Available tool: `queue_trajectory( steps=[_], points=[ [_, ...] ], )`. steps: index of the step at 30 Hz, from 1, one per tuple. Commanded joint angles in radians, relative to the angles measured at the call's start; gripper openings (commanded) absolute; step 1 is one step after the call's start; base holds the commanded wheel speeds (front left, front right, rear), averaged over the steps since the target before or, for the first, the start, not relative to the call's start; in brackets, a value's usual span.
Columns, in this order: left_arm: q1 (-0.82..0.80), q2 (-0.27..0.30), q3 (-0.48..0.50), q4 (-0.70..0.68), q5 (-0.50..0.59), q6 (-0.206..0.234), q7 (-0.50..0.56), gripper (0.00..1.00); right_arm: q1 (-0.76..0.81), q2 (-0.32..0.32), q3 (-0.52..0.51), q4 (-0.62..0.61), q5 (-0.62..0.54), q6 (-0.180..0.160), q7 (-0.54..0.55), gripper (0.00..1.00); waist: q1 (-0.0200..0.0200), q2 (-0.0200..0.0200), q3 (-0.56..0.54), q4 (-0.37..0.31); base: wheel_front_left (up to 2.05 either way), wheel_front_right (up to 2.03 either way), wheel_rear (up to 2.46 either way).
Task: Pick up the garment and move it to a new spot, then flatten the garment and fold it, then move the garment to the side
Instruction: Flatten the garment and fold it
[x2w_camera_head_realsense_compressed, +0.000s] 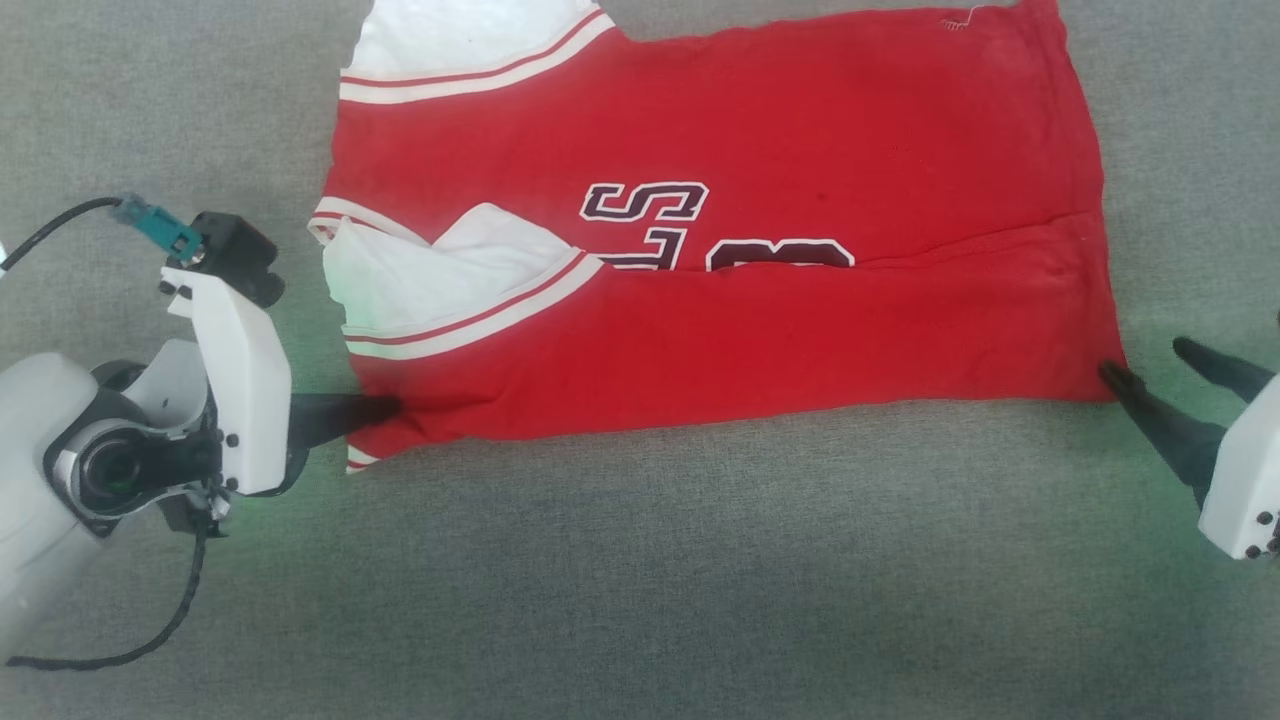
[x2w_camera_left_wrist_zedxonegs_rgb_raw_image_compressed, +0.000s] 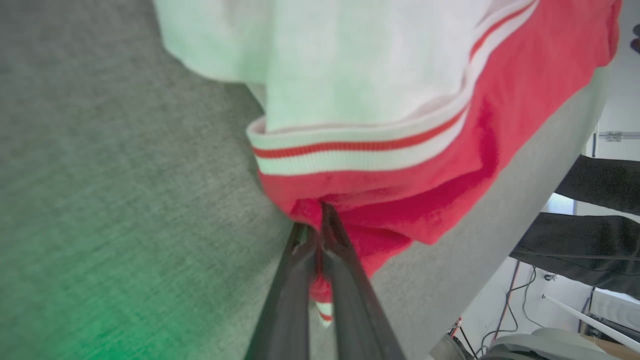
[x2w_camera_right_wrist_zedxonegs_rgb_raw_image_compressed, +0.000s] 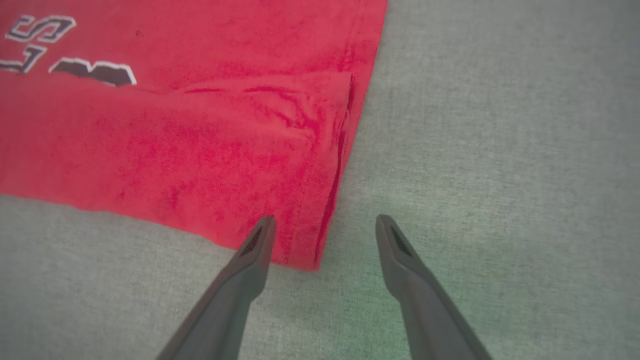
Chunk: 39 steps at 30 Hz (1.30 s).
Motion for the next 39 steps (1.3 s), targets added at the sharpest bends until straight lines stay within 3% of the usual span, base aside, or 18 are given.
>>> queue_trajectory(
  steps=[1,5,11,13,15,16,17,26,34,39],
  points=[
    [0.015,-0.039,-0.027,0.0,0.013,-0.002,-0.001,0.0,-0.013,-0.018,0.015,-0.007,0.0,0.0,0.046,1.0,0.0,0.0,0.006,0.003,0.0,0.0,0.0],
    [0.011,-0.049,-0.031,-0.01,0.032,-0.006,-0.009,0.0,-0.043,-0.043,0.068,0.002,0.011,0.0,0.188,1.0,0.0,0.0,0.017,0.011,0.0,0.0,0.0],
    [0.005,-0.071,-0.035,-0.019,0.049,-0.011,-0.02,0.0,-0.108,-0.025,0.101,0.052,-0.004,0.0,0.279,1.0,0.0,0.0,0.026,0.026,0.0,0.0,0.0],
    [0.005,-0.077,-0.038,-0.018,0.052,-0.013,-0.021,0.0,-0.118,-0.018,0.107,0.071,-0.005,0.0,0.287,0.55,0.0,0.0,0.025,0.034,0.0,0.0,0.0],
    [0.009,-0.079,-0.037,-0.017,0.055,-0.014,-0.03,0.0,-0.122,-0.014,0.107,0.084,-0.005,0.0,0.289,0.17,0.0,0.0,0.022,0.039,0.0,0.0,0.0],
    [0.013,-0.079,-0.035,-0.016,0.055,-0.015,-0.033,0.0,-0.12,-0.015,0.107,0.089,-0.004,0.0,0.29,0.04,0.0,0.0,0.018,0.042,0.0,0.0,0.0],
    [0.017,-0.079,-0.033,-0.016,0.055,-0.015,-0.039,0.0,-0.118,-0.015,0.104,0.096,-0.004,0.0,0.291,0.0,0.0,0.0,0.015,0.043,0.0,0.0,0.0],
    [0.08,-0.052,-0.019,-0.053,0.036,-0.018,-0.106,0.0,-0.071,-0.046,0.077,0.111,0.024,0.0,0.283,0.0,0.0,0.0,-0.046,0.057,0.0,0.0,0.0],
    [0.207,0.035,-0.019,-0.19,0.025,-0.019,-0.202,0.0,0.036,-0.123,0.077,0.074,0.075,0.0,0.293,0.0,0.0,0.0,-0.106,0.078,0.0,0.0,0.0],
    [0.286,0.092,-0.029,-0.298,0.022,0.009,-0.254,0.0,0.098,-0.157,0.058,0.05,0.1,0.0,0.289,0.0,0.0,0.0,-0.117,0.085,0.0,0.0,0.0]
  ],
)
